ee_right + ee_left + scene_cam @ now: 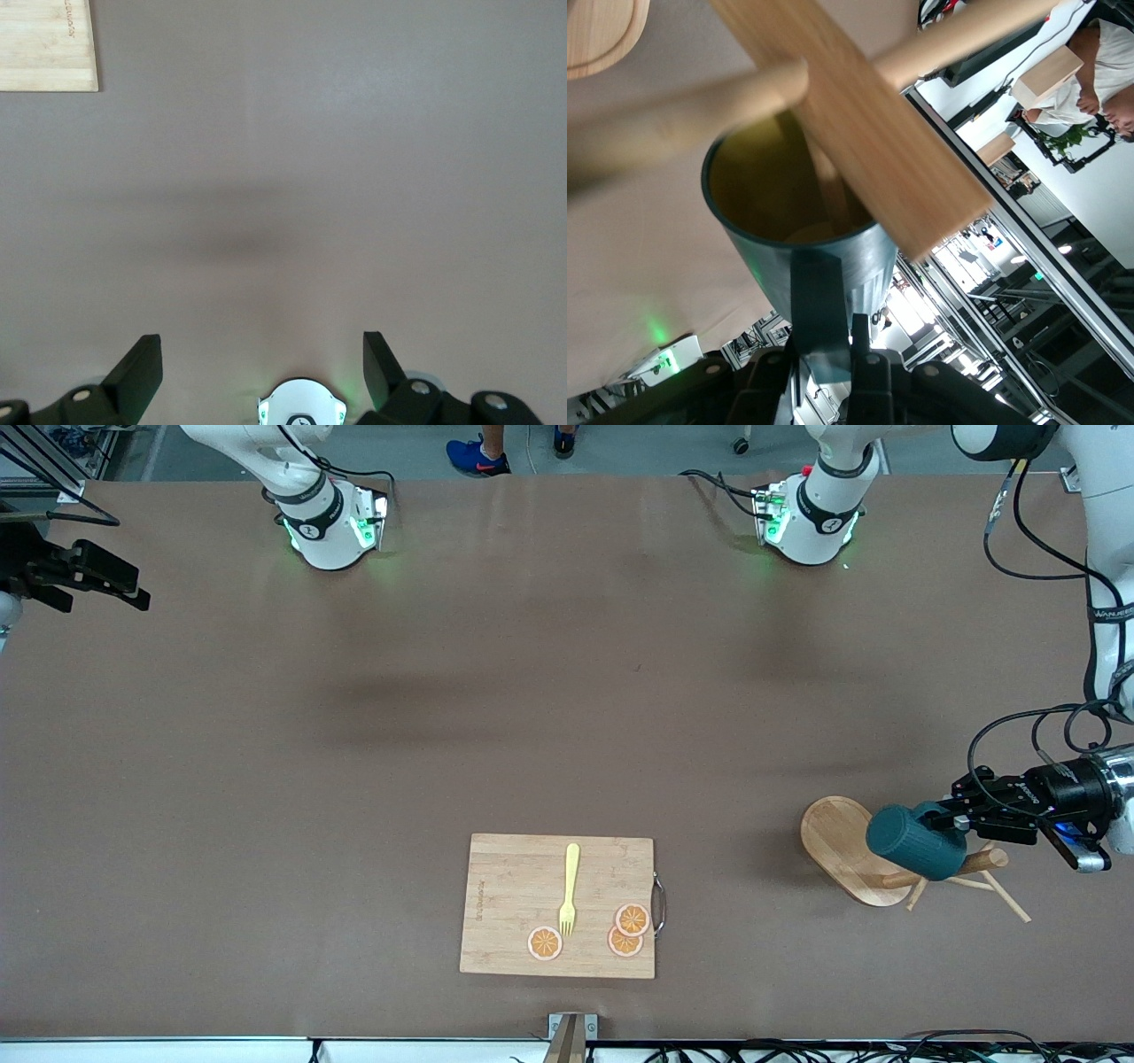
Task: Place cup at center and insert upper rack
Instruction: 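Hang the mug handle on a mug-tree peg and open the left gripper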
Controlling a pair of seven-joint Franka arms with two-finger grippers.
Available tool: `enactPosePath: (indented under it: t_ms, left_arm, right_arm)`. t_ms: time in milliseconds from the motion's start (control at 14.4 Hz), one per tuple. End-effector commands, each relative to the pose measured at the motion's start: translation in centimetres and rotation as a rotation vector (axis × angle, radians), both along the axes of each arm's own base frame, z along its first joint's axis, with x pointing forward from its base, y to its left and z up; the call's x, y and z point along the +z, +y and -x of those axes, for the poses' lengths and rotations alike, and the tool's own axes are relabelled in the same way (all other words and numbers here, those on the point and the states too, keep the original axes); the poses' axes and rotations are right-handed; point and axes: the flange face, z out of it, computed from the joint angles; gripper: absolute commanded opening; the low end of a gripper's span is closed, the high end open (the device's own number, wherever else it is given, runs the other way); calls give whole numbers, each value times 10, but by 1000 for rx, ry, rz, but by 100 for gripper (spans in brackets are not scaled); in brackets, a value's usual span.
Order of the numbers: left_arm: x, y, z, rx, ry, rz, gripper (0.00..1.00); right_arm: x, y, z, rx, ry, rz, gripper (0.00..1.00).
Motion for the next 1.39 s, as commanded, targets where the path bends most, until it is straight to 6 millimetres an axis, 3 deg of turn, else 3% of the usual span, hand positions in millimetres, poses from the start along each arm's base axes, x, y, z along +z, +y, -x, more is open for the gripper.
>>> enactPosePath:
  t_ms: [0, 139, 348, 487, 557, 626, 696, 766, 905, 1114, 1322]
  left_arm:
    - [-10, 5, -2, -15, -44, 51, 2]
    - [-25, 16, -1, -2, -62, 81, 2]
    - [-27, 17, 0, -8, -82, 86, 5]
    - [-28, 17, 0, -6, -81, 86, 15]
    - [-28, 16, 0, -7, -83, 87, 40]
    - [-28, 15, -1, -8, -80, 88, 84]
    - [-25, 15, -1, -9, -84, 86, 100]
    - [-18, 12, -1, -14, -84, 81, 100]
    - [17, 7, -1, -36, -118, 54, 100]
    - [87, -27, 11, -155, -127, -116, 100]
    - [169, -82, 35, -329, -177, -480, 100]
  right_arm:
    - [4, -4, 7, 0, -38, 5, 100]
    - [4, -6, 7, 5, -41, 8, 100]
    - [6, -9, 5, 120, -63, 27, 100]
    - [7, -8, 5, 134, -64, 28, 100]
    - [7, -8, 5, 132, -64, 28, 100]
    - [7, -8, 5, 129, -64, 28, 100]
    - [7, -9, 5, 128, -66, 28, 100]
    - [6, -10, 5, 125, -66, 27, 100]
    - [6, -11, 5, 121, -65, 19, 100]
    - [4, -21, 12, 97, -73, 3, 100]
    - [3, -20, 19, 101, -80, 4, 100]
